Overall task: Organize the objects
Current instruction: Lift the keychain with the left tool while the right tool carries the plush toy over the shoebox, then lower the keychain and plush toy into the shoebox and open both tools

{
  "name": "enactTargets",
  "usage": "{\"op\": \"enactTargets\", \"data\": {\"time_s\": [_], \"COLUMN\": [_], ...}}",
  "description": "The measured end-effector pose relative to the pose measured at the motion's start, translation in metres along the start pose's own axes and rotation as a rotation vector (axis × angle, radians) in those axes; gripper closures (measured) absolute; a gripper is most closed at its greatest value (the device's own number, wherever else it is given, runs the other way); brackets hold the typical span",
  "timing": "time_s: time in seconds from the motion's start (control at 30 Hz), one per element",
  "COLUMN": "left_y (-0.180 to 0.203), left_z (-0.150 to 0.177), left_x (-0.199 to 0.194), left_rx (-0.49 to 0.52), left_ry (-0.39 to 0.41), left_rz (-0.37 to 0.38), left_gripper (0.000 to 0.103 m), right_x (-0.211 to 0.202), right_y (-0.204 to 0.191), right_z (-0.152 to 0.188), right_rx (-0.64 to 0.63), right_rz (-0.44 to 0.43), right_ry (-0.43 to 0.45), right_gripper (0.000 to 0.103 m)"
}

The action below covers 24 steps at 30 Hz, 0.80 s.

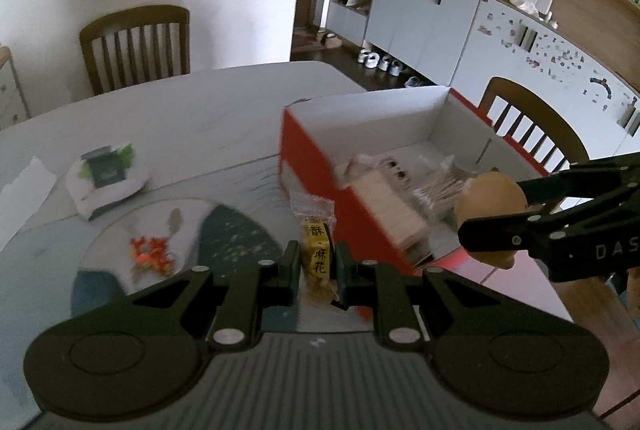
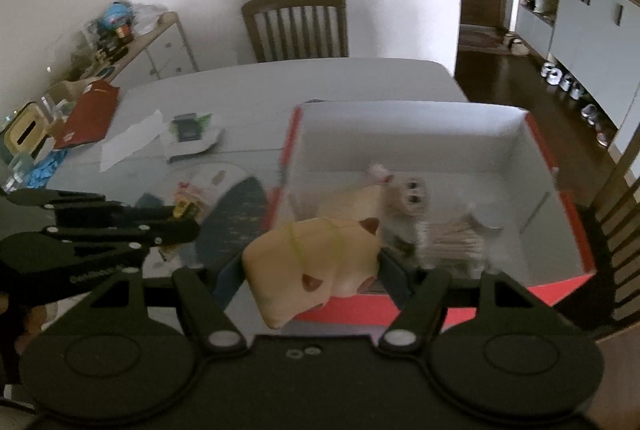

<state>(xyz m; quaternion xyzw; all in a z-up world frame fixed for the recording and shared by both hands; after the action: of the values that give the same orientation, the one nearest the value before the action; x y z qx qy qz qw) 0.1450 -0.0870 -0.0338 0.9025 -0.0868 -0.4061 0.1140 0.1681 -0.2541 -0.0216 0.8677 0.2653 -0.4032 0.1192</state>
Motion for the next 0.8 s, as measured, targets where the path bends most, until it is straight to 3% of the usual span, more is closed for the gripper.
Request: {"op": "enactTargets", "data": {"time_s": [0.43, 0.8], "left_y": [0.08, 0.115], "left_z": [-0.028, -0.053], "left_x": [0.043, 0.104], "left_rx": [0.085, 0.119], "left_ry": [0.011, -0.078], "left_rz": [0.036, 0.038], "left_gripper": [0.086, 0.086], "right_x": [0.003, 0.025], "right_y": [0.075, 0.103], "right_z": [0.013, 0.018], "right_rx": [-0.004, -0.04], "right_rz": [0.085, 0.119], "right_ry": [-0.005, -0.034], "right_gripper": [0.033, 0.033]}}
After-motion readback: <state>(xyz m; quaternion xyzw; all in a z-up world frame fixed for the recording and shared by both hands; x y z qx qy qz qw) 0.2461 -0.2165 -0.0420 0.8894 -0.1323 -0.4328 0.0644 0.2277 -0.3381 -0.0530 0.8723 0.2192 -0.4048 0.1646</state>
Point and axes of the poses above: each gripper's, at about its wrist camera, not at the fingertips, and x roughly the way its jaws point, y to its right, z to its underside, the point moved 2 cm from there along x, roughly the way its jaws point, and after that the axes turned 13 degrees about -x, right-handed, at the moved point
